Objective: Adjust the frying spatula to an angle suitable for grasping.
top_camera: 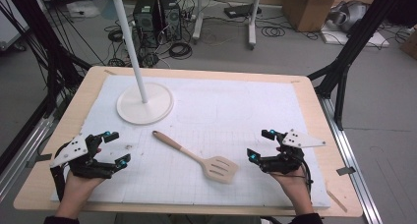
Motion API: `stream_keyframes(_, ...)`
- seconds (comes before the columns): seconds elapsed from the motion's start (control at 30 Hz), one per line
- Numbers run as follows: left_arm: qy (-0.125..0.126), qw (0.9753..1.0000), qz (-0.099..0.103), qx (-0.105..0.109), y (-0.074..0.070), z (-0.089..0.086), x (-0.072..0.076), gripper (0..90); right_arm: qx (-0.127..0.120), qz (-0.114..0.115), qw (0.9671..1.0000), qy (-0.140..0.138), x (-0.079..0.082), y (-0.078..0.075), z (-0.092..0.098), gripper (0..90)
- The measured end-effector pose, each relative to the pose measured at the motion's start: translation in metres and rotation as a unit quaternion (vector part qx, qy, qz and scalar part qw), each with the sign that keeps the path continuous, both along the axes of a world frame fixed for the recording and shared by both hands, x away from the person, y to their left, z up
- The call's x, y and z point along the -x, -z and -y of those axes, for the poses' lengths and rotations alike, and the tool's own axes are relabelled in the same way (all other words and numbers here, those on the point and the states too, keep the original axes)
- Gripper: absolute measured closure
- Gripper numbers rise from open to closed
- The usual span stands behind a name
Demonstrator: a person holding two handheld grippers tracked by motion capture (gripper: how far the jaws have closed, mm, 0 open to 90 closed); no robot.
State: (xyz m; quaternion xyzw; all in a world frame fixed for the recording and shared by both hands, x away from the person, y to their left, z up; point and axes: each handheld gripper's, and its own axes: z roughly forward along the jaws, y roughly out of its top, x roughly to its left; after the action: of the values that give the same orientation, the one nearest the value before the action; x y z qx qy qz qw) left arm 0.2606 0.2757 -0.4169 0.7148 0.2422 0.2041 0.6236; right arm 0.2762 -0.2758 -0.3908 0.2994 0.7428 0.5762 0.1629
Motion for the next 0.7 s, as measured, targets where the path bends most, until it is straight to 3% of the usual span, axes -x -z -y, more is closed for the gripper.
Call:
stream_keyframes(0.43,0.003,1.0,-0.005,-0.003,0.001,0.002,-0.001,13.2,0.03,0.0,0.9987,-0.04,-0.011,-0.009,-0.049,10.1)
stream_keyframes(0.7,0.003,1.0,-0.006,-0.005,0.002,0.002,-0.001,13.5,0.044,-0.012,0.9969,-0.064,-0.018,-0.012,-0.078,10.1)
